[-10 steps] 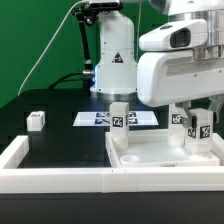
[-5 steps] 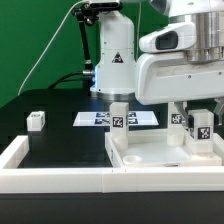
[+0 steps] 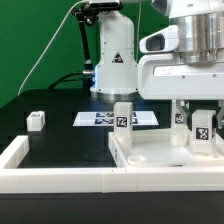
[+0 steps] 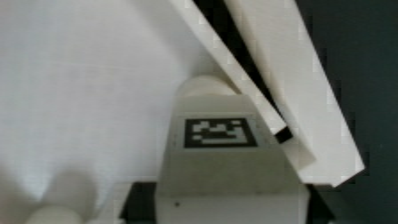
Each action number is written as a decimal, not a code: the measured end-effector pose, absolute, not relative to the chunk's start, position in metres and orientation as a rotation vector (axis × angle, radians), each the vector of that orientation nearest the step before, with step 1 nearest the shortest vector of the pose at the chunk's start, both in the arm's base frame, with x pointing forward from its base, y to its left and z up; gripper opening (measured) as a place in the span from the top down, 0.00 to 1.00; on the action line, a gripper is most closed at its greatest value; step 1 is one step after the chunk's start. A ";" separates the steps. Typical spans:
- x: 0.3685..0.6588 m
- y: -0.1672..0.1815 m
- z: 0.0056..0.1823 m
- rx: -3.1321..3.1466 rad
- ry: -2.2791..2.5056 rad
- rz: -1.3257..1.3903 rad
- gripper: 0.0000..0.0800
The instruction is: Assemble square table
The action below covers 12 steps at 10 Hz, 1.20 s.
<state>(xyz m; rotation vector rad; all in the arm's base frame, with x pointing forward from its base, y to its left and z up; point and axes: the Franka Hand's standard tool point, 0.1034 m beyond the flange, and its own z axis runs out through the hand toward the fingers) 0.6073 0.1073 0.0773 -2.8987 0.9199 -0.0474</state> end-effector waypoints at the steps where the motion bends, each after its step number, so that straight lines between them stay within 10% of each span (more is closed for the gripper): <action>1: 0.608 0.109 0.077 -2.865 1.016 -0.044 0.64; 7: 0.609 0.111 0.077 -2.659 1.421 -0.003 0.64; 8: 0.609 0.111 0.077 -2.702 1.337 -0.009 0.36; 12: 0.608 0.120 0.077 -2.930 0.765 -0.049 0.20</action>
Offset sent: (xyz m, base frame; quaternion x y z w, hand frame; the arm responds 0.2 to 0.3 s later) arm 0.0000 -0.0038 0.0025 -0.0095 -0.0004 0.1112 0.9938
